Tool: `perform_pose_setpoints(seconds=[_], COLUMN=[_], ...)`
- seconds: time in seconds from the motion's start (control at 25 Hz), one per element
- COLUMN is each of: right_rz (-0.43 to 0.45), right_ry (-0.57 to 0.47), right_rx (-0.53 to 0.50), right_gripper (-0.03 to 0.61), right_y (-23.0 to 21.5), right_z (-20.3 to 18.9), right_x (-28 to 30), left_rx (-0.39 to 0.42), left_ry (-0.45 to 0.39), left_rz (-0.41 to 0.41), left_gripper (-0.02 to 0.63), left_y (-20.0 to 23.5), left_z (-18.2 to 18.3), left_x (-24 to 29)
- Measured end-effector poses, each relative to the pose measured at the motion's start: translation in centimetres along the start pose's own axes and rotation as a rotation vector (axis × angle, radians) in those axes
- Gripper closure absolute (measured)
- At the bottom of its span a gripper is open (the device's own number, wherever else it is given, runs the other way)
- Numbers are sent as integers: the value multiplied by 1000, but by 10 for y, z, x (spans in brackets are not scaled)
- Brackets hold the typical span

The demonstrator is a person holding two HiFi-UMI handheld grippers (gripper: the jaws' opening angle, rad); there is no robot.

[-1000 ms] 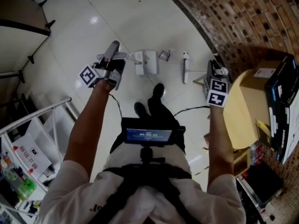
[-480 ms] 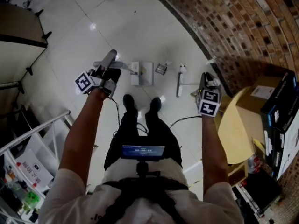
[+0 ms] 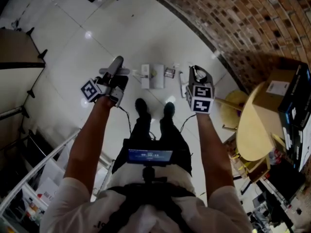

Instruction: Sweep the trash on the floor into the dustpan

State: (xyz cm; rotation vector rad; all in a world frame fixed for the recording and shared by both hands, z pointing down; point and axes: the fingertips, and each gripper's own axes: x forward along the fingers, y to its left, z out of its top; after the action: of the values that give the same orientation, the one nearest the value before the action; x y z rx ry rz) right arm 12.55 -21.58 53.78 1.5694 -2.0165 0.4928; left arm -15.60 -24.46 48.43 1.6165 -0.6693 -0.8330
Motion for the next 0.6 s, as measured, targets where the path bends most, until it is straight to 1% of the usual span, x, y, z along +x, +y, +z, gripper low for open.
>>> perform_pose_setpoints(seconds=[0.2,0.28,0.44,0.6], right_rz=[44,66,95,118], right_ry=[-10,-2,-22,-32], right_rx=[43,59,113,101], right_gripper=[543,543,543,541], right_y=[37,47,61,66], right_z=[19,19,25,32], right_x=[10,11,7,-1], left_rx=[-26,-29,-43,-62], left_ry=[32,38,38,27], left_rz=[1,3,2,-1], left_gripper=[613,613,613,613], left_y=[6,9,14,16], left_z=[14,17,22,26], left_x=[-1,-4,-8,-11])
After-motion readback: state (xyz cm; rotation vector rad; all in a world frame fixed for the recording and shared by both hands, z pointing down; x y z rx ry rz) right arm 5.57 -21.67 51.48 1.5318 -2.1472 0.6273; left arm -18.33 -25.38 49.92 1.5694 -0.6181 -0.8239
